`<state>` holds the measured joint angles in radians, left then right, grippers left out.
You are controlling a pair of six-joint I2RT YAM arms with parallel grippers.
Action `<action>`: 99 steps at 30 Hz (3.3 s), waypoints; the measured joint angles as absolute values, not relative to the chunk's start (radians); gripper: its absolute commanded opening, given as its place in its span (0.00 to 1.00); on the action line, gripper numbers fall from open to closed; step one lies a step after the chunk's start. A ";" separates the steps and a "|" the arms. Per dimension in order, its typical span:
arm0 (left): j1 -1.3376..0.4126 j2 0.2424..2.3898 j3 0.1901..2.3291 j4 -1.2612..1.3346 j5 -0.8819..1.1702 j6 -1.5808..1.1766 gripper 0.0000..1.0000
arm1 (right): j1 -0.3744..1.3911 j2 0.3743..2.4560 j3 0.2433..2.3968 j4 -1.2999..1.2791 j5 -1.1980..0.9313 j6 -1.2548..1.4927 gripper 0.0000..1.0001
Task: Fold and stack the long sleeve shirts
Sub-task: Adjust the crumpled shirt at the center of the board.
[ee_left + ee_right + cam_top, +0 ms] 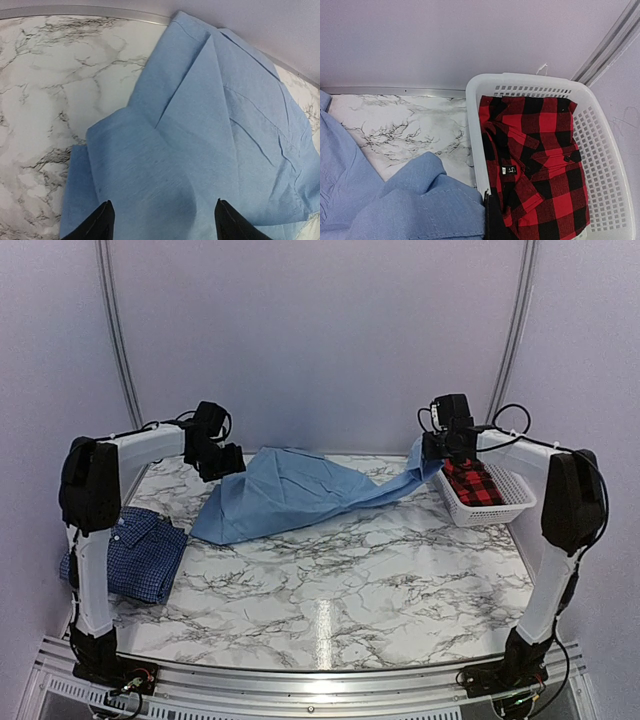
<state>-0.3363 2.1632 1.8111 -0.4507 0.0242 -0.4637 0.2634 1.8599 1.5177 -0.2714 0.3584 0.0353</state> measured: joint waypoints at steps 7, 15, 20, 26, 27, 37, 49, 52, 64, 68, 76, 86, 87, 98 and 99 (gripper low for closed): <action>-0.326 2.138 1.789 -0.474 -0.059 -0.453 0.80 | 0.230 1.877 1.541 -0.271 0.357 0.028 0.00; -0.325 2.319 1.985 -0.495 -0.098 -0.488 0.75 | 0.227 1.877 1.541 -0.270 0.316 0.029 0.00; -0.336 2.341 1.981 -0.517 -0.096 -0.506 0.36 | 0.227 1.877 1.538 -0.266 0.292 0.031 0.00; -0.352 2.326 1.946 -0.506 -0.078 -0.519 0.00 | 0.227 1.877 1.524 -0.261 0.274 0.033 0.00; -0.355 2.313 1.924 -0.503 -0.071 -0.518 0.00 | 0.227 1.877 1.522 -0.260 0.274 0.033 0.00; -0.619 1.851 1.458 -0.353 -0.042 -0.574 0.00 | 0.226 1.964 1.629 -0.263 0.286 0.028 0.00; -1.023 1.814 1.251 -0.173 0.014 -0.650 0.51 | 0.224 2.209 1.995 -0.316 0.316 0.025 0.00; -1.022 1.790 1.226 -0.168 -0.010 -0.641 0.56 | 0.221 2.211 2.020 -0.331 0.328 0.020 0.00; -0.822 1.664 1.249 -0.191 -0.076 -0.616 0.65 | 0.182 2.239 2.160 -0.377 0.245 0.024 0.47; -0.730 1.849 1.403 -0.223 -0.049 -0.579 0.65 | 0.210 2.194 2.021 -0.394 0.226 0.035 0.62; -0.698 2.169 1.713 -0.369 -0.051 -0.508 0.61 | 0.334 1.930 1.639 -0.420 0.216 0.089 0.73; -0.693 2.240 1.784 -0.467 -0.083 -0.470 0.48 | 0.485 1.730 1.435 -0.375 0.182 0.131 0.70; -0.693 2.245 1.788 -0.475 -0.090 -0.462 0.41 | 0.521 1.734 1.421 -0.375 0.174 0.134 0.69; -0.713 2.197 1.670 -0.502 -0.104 -0.461 0.00 | 0.775 1.744 1.283 -0.375 0.107 0.228 0.46; -0.725 2.170 1.630 -0.503 -0.109 -0.467 0.00 | 0.796 1.736 1.258 -0.376 0.108 0.244 0.44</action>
<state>-0.7246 2.1696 1.6299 -0.5030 -0.1089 -0.4671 0.7959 1.7359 1.2579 -0.3759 0.1078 0.2440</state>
